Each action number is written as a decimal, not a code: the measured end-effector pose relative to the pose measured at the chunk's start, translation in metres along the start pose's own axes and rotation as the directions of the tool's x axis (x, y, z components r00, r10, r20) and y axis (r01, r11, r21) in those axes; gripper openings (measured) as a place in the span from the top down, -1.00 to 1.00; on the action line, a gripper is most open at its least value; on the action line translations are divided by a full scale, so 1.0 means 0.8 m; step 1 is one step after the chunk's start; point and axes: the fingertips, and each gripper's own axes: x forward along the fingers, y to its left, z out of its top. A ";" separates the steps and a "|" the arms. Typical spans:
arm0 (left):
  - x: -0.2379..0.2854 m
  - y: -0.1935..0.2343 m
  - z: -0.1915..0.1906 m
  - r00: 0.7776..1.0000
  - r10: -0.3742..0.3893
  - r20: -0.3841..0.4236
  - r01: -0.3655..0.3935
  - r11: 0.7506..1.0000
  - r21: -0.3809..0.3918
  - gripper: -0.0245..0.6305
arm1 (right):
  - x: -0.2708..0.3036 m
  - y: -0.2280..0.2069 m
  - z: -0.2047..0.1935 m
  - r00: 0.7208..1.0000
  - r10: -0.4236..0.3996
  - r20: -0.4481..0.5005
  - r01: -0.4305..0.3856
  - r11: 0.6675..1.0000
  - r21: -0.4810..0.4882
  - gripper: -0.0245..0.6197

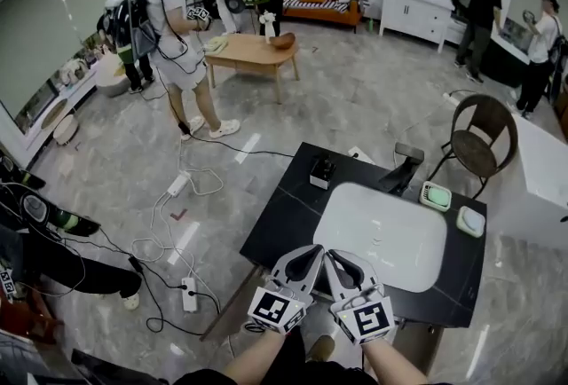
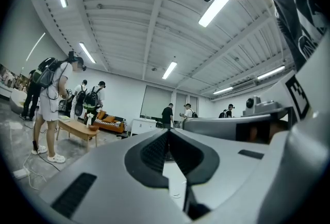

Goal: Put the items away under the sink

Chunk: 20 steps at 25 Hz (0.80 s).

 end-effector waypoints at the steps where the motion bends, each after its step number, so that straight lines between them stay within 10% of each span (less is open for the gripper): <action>1: 0.013 0.010 -0.003 1.000 -0.005 0.001 0.005 1.000 -0.003 0.90 | 0.012 -0.010 -0.001 1.000 -0.004 0.008 0.004 1.000 -0.004 0.80; 20: 0.189 0.187 -0.106 0.979 -0.127 -0.162 0.113 0.989 -0.090 0.89 | 0.232 -0.185 -0.109 0.959 -0.153 -0.241 0.169 0.984 0.050 0.80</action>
